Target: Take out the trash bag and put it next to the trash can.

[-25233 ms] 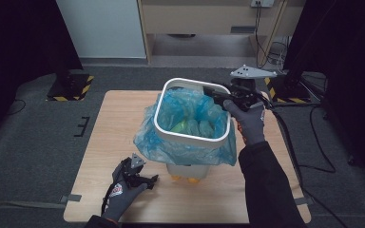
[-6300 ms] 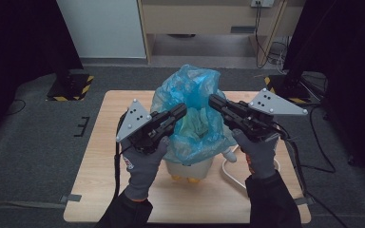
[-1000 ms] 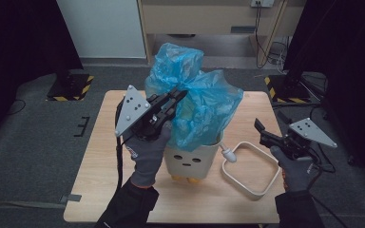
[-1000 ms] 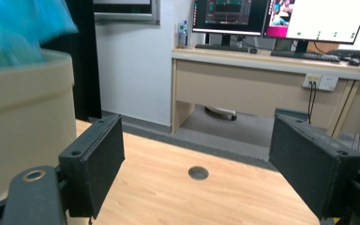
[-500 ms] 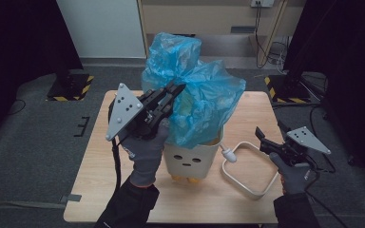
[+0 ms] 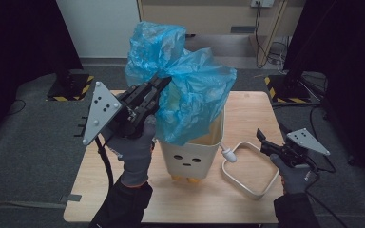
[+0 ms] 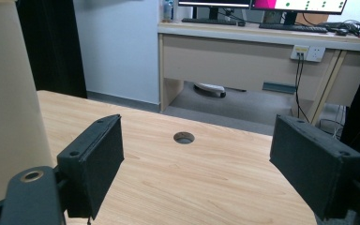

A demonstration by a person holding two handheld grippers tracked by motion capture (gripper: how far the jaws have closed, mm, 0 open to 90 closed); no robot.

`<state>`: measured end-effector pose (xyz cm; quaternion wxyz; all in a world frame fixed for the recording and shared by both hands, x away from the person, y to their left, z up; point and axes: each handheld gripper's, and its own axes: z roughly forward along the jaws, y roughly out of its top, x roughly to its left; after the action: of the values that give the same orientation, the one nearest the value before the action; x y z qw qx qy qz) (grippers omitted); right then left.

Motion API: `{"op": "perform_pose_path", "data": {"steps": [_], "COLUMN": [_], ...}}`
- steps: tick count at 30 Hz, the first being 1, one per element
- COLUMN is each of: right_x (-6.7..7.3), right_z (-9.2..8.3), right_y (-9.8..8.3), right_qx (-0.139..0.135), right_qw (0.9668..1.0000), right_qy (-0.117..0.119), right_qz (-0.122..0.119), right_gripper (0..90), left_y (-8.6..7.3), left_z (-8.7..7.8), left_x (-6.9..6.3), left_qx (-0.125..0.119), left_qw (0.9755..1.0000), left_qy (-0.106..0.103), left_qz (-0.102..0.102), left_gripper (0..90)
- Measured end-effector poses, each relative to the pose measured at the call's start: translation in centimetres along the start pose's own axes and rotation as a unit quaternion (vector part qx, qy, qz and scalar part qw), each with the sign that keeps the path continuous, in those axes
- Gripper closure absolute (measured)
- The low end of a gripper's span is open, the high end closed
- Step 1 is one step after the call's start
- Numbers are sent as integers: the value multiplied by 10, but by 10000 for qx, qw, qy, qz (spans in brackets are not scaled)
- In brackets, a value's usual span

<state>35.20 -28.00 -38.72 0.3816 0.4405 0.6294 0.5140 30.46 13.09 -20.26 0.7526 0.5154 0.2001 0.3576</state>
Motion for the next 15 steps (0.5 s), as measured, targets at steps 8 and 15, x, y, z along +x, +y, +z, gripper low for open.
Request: {"op": "perform_pose_path", "data": {"steps": [8,15], "right_x": [-3,-4], "right_z": [0,0], "right_y": [-4,-5], "right_qx": [35,79], "right_qw": [10000,9999], "right_qy": [-49,-64], "right_qz": [8,10], "right_gripper": [176,176], "left_y": [16,22], "left_z": [-6,-12], "left_x": [7,13], "left_qx": [-244,-323], "left_qw": [9996,9991], "left_qy": [120,246], "left_qz": [75,84], "left_gripper": [875,875]}}
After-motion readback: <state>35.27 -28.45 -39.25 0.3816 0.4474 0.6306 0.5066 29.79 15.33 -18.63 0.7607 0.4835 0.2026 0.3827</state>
